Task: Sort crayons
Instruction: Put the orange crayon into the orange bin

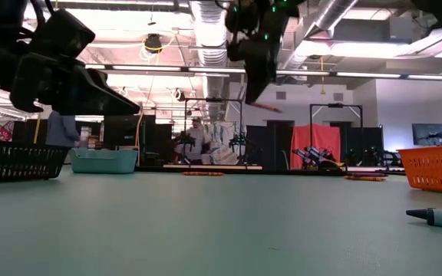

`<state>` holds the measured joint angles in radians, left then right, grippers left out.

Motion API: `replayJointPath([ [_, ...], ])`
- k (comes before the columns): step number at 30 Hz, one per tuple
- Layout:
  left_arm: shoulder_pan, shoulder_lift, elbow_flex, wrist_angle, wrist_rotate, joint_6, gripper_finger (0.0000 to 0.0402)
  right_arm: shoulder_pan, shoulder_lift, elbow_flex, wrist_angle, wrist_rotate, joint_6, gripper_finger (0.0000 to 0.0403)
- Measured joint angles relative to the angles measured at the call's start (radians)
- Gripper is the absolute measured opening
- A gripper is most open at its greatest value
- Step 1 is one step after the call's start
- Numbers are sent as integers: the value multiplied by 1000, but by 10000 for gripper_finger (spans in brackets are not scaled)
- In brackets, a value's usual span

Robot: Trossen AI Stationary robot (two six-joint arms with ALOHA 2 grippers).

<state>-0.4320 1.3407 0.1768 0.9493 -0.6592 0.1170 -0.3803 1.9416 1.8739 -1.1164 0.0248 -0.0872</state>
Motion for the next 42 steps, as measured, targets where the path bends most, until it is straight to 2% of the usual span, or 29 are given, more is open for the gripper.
replayJointPath([
  [10, 70, 0, 0, -4, 115, 15, 129, 234, -1, 50, -254, 119, 244, 0],
  [23, 85, 0, 0, -74, 211, -95, 129, 494, -1, 51, -443, 279, 646, 0],
  [38, 85, 0, 0, -108, 289, -148, 129, 724, -1, 47, -454, 323, 994, 0],
  [42, 85, 0, 0, -108, 290, -148, 129, 784, -1, 1, -454, 334, 1094, 0],
])
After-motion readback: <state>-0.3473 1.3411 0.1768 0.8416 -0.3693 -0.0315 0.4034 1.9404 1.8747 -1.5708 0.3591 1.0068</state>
